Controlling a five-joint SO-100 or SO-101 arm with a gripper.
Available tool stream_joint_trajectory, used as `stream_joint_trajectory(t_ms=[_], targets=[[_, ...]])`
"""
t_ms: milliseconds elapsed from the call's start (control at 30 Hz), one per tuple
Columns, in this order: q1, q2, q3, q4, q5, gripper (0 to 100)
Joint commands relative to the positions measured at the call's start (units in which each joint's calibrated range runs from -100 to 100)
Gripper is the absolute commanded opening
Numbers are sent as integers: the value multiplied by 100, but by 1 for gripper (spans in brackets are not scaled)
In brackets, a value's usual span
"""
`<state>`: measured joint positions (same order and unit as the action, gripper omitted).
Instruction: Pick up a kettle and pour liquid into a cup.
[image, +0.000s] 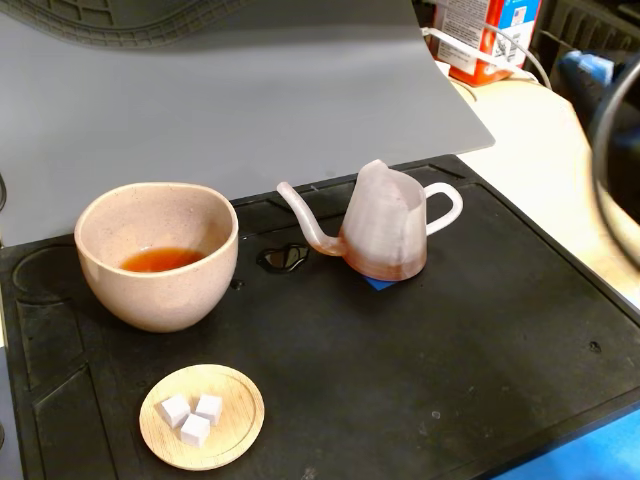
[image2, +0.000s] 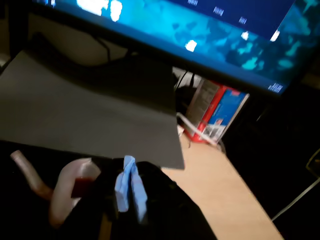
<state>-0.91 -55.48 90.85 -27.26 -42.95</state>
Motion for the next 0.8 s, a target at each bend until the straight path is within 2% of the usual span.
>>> stream_joint_trajectory(t_ms=[0, 133, 233, 400, 633, 767], targets=[[64, -1252, -38, 1624, -94, 1], [64, -2131, -19, 2973, -283, 1], [56, -2507, 316, 3146, -530, 1], [41, -3027, 915, 3362, -640, 1], [56, -3795, 915, 5705, -1034, 1], [56, -4051, 915, 6924, -1065, 1]])
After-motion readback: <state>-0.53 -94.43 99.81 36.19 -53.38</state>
